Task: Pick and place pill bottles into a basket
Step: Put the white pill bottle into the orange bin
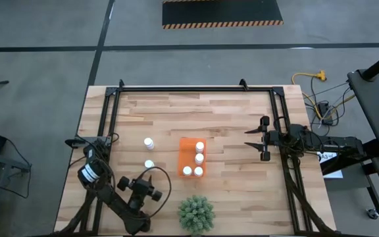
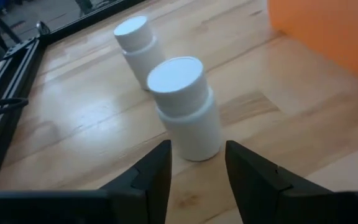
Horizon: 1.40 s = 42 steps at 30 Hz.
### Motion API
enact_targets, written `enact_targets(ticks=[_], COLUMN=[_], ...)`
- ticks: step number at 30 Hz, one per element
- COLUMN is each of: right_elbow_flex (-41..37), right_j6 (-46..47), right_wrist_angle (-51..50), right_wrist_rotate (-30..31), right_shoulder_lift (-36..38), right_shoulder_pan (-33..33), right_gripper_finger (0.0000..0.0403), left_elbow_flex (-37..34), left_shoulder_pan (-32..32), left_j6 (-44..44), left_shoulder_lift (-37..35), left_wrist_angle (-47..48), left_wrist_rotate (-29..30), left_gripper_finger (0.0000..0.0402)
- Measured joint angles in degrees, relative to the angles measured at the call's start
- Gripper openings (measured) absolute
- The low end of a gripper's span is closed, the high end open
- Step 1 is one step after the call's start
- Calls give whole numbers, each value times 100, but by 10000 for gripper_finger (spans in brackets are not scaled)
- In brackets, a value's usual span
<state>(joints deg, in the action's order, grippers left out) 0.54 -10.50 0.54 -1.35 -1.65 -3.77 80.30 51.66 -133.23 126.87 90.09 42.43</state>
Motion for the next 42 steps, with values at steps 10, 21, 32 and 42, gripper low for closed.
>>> enact_targets(ticks=[10,21,32,42], right_elbow_flex=[0,0,0,0], right_j6=[0,-2,0,-1], right_wrist_angle=[0,0,-1,-1], right_wrist_rotate=[0,-2,0,-2], right_shoulder_lift=[0,0,0,0], right_shoulder_pan=[-2,-2,-1,0], right_gripper_finger=[194,194,194,194], left_elbow_flex=[80,88,-30,10], left_shoulder_pan=[5,-89,-403,-543], left_j6=[36,43,162,162], left_shoulder_lift=[-4,-13,-24,-49], left_wrist_angle=[-5,-7,-7,-10], left_wrist_rotate=[97,135,-37,243], left_gripper_finger=[168,239,243,243])
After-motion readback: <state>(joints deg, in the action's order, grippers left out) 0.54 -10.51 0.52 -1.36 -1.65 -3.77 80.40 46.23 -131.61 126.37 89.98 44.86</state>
